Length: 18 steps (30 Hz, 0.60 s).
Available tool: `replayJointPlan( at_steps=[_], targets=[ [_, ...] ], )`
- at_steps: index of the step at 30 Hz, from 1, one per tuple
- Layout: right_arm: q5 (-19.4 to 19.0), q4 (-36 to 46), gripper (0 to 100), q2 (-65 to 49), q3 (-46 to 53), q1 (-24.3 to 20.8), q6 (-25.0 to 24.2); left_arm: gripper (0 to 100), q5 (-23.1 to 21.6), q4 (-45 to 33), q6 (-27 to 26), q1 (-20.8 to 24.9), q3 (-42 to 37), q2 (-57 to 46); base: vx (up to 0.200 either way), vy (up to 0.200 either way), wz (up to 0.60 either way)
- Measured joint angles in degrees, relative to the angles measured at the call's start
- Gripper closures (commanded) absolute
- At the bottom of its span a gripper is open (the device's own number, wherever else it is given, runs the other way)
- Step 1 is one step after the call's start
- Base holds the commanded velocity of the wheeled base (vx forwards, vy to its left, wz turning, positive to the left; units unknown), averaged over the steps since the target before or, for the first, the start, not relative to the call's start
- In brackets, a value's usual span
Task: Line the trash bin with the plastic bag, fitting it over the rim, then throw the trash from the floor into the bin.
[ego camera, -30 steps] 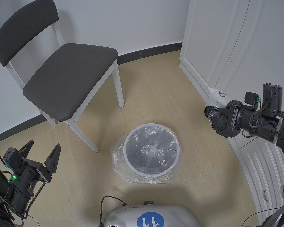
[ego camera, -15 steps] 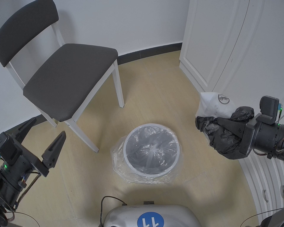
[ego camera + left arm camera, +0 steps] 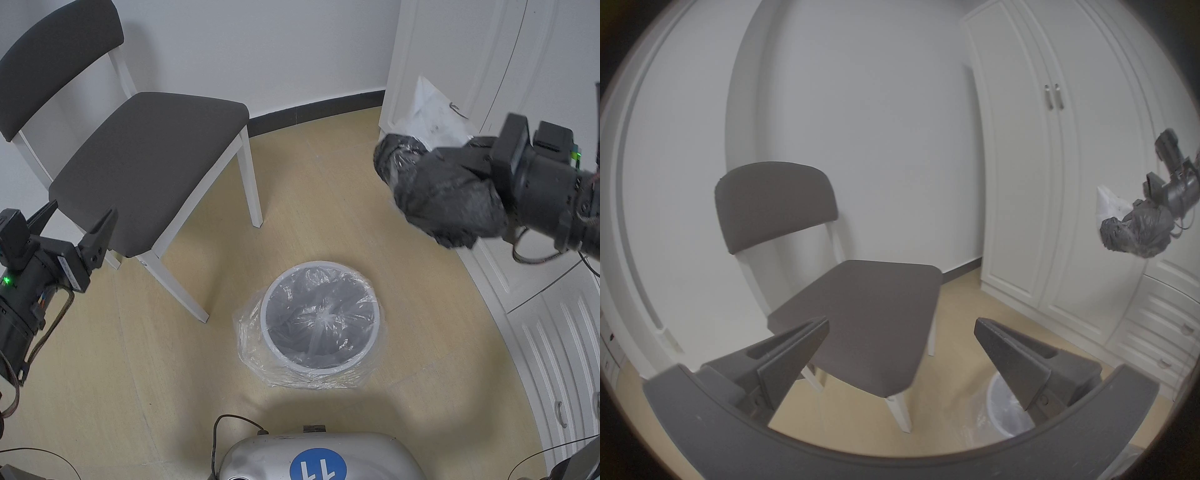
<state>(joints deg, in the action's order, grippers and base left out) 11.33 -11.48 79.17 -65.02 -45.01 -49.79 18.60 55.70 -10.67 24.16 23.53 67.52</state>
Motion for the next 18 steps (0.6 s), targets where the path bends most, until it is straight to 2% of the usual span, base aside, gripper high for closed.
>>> replayJointPlan(
  at_steps=[4,8,15,18],
  targets=[
    [1.9,2.2,100,7.0,-7.7,1.2,-9.0,0,2.1,0.0,0.0,-2.9,2.2,1.6,0.000,0.000,0.00],
    [4.3,3.9,100,14.4,-12.7,2.0,-13.7,0,3.1,0.5,-0.1,-5.1,3.5,2.8,0.000,0.000,0.00],
    [5.6,5.3,100,25.7,-16.3,2.2,-16.9,0,3.7,1.8,-0.5,-7.9,4.6,4.0,0.000,0.000,0.00],
    [4.0,6.7,100,29.6,-16.8,2.2,-17.2,0,3.8,1.9,-0.5,-8.9,4.7,4.3,0.000,0.000,0.00]
  ],
)
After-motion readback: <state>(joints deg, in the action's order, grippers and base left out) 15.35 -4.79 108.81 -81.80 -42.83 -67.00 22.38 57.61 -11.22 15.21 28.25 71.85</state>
